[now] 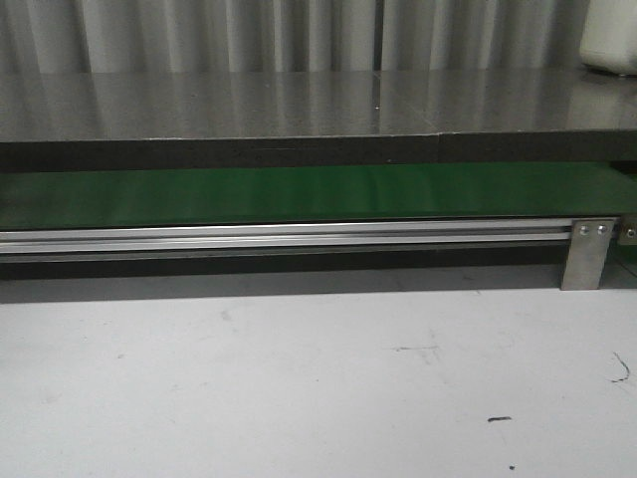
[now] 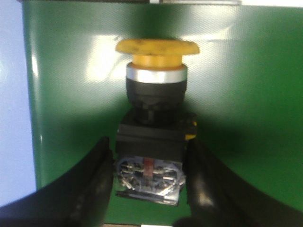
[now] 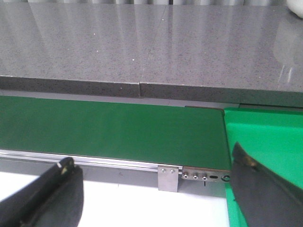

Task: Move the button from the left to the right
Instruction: 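Carry the button with the left gripper onto the belt and release it, then lift the open left gripper away from the button on the belt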

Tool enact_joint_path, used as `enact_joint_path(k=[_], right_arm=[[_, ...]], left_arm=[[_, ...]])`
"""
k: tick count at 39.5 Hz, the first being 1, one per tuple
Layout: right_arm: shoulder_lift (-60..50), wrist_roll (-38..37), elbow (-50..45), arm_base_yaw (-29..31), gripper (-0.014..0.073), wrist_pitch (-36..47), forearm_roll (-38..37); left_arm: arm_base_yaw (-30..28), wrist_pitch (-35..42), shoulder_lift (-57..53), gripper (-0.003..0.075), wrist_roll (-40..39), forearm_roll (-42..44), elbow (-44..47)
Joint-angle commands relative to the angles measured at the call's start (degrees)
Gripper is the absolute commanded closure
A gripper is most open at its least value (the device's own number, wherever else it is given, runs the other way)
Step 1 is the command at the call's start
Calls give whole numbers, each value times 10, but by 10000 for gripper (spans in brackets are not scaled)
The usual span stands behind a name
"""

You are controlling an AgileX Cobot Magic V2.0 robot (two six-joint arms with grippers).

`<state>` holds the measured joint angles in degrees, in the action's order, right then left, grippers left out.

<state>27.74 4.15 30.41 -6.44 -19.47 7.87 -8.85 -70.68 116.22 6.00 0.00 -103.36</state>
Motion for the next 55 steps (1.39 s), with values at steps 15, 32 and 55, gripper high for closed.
enact_joint_path(k=[15, 32, 55], right_arm=[[7, 3, 22, 1, -50, 47, 3], [7, 3, 22, 1, -50, 47, 3], [7, 3, 22, 1, -50, 47, 3]], left_arm=[[11, -28, -35, 192, -2, -17, -19], [19, -28, -126, 244, -1, -35, -41], [59, -28, -260, 741, 42, -44, 29]])
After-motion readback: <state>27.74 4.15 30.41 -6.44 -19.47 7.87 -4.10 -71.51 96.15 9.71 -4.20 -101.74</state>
